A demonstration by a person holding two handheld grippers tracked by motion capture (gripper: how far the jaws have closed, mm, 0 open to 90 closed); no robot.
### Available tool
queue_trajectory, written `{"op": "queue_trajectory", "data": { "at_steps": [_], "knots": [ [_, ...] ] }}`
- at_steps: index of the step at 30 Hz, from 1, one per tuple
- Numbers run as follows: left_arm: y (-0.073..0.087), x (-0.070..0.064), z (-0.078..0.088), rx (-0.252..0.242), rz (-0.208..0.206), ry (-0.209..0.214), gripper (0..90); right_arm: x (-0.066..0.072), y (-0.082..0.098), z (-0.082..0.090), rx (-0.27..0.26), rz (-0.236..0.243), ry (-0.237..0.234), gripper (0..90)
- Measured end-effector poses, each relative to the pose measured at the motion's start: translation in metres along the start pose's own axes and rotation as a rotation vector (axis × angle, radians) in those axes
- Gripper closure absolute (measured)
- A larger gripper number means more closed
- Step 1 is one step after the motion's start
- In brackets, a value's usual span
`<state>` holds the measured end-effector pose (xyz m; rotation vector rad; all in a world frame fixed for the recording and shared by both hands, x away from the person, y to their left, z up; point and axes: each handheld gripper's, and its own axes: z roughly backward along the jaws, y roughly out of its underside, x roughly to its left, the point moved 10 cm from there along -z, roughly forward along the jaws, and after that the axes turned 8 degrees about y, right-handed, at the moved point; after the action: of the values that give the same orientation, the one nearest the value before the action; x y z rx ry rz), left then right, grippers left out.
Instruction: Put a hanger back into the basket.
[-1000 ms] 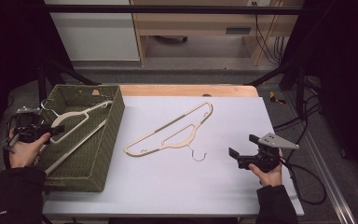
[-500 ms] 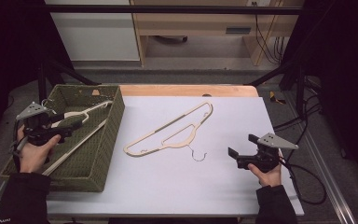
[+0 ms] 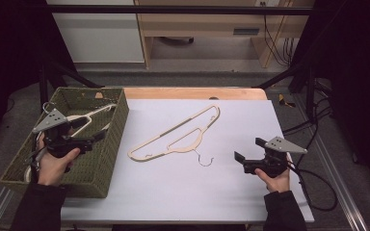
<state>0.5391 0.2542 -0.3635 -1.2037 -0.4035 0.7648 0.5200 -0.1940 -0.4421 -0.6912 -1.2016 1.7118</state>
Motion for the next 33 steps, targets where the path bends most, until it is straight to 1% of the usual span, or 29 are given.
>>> {"op": "queue_trajectory", "data": {
  "at_steps": [1, 2, 3, 4, 5, 6, 7, 8, 9, 11, 12, 13, 14, 15, 16, 17, 18, 19, 20, 21, 24, 25, 26, 27, 28, 29, 33],
  "knots": [
    [0.000, 0.000, 0.000, 0.000, 0.000, 0.000, 8.6, 0.000, -0.001, 0.000, -0.003, 0.003, -0.002, 2.1],
    [-0.005, -0.014, -0.007, -0.011, -0.012, 0.030, 8.6, 0.001, -0.001, 0.000, -0.003, 0.001, -0.003, 2.1],
    [-0.006, -0.019, -0.010, -0.012, -0.021, 0.034, 8.6, 0.001, -0.001, 0.000, -0.004, 0.003, -0.003, 2.2],
    [-0.006, -0.019, -0.010, -0.012, -0.021, 0.034, 8.6, 0.001, -0.001, 0.000, -0.004, 0.003, -0.003, 2.2],
    [-0.008, -0.032, -0.020, -0.004, -0.049, 0.044, 8.5, 0.002, -0.002, 0.001, -0.007, 0.002, -0.007, 2.2],
    [-0.008, -0.039, -0.025, 0.002, -0.060, 0.053, 8.5, 0.002, -0.002, 0.001, -0.006, 0.002, -0.009, 2.2],
    [-0.008, -0.046, -0.029, 0.006, -0.068, 0.059, 8.5, 0.003, -0.002, 0.001, -0.006, -0.001, -0.011, 2.3],
    [-0.008, -0.046, -0.029, 0.006, -0.068, 0.059, 8.5, 0.003, -0.002, 0.001, -0.006, -0.001, -0.011, 2.3],
    [-0.008, -0.053, -0.035, 0.010, -0.085, 0.063, 8.5, 0.003, -0.002, 0.000, -0.004, -0.001, -0.011, 2.3],
    [-0.008, -0.064, -0.041, 0.011, -0.093, 0.076, 8.5, 0.005, -0.002, -0.001, -0.002, 0.002, -0.013, 2.3],
    [-0.008, -0.075, -0.049, 0.006, -0.091, 0.097, 8.5, 0.006, -0.002, -0.001, -0.002, 0.004, -0.014, 2.3],
    [-0.008, -0.075, -0.049, 0.006, -0.091, 0.097, 8.5, 0.006, -0.002, -0.001, -0.002, 0.004, -0.014, 2.3],
    [-0.007, -0.080, -0.053, 0.009, -0.097, 0.102, 8.5, 0.007, -0.003, -0.001, -0.002, 0.006, -0.014, 2.3],
    [-0.004, -0.085, -0.060, 0.022, -0.114, 0.103, 8.5, 0.009, -0.004, -0.001, -0.005, 0.008, -0.015, 2.4],
    [-0.004, -0.085, -0.060, 0.022, -0.114, 0.103, 8.6, 0.009, -0.004, -0.001, -0.002, 0.007, -0.015, 2.4],
    [-0.001, -0.088, -0.064, 0.026, -0.111, 0.114, 8.8, 0.009, -0.005, -0.002, -0.004, 0.011, -0.014, 2.6],
    [0.005, -0.093, -0.072, 0.041, -0.108, 0.129, 8.8, 0.010, -0.005, -0.002, -0.002, 0.008, -0.013, 2.9],
    [0.005, -0.093, -0.072, 0.041, -0.108, 0.129, 8.8, 0.010, -0.005, -0.002, -0.002, 0.008, -0.013, 2.9],
    [0.012, -0.096, -0.079, 0.057, -0.098, 0.143, 8.9, 0.010, -0.005, -0.003, 0.002, 0.009, -0.007, 3.2],
    [0.015, -0.097, -0.082, 0.067, -0.097, 0.150, 8.9, 0.010, -0.005, -0.003, 0.003, 0.019, -0.009, 3.5],
    [0.024, -0.099, -0.089, 0.081, -0.093, 0.156, 8.9, 0.014, -0.003, -0.006, 0.016, 0.022, -0.009, 4.0],
    [0.027, -0.100, -0.091, 0.085, -0.090, 0.161, 8.9, 0.015, -0.003, -0.008, 0.019, 0.033, -0.012, 4.1],
    [0.027, -0.100, -0.091, 0.085, -0.090, 0.161, 9.0, 0.015, -0.003, -0.008, 0.019, 0.033, -0.012, 4.1],
    [0.030, -0.102, -0.093, 0.087, -0.087, 0.170, 9.2, 0.018, -0.002, -0.012, 0.026, 0.035, -0.014, 4.3],
    [0.033, -0.102, -0.095, 0.095, -0.089, 0.172, 9.2, 0.018, -0.002, -0.012, 0.026, 0.035, -0.014, 4.3],
    [0.040, -0.104, -0.099, 0.112, -0.093, 0.176, 9.2, 0.022, -0.001, -0.015, 0.038, 0.038, -0.014, 4.5],
    [0.053, -0.106, -0.105, 0.151, -0.111, 0.182, 10.6, 0.030, -0.002, -0.021, 0.051, 0.052, -0.013, 7.5]
  ]
}}
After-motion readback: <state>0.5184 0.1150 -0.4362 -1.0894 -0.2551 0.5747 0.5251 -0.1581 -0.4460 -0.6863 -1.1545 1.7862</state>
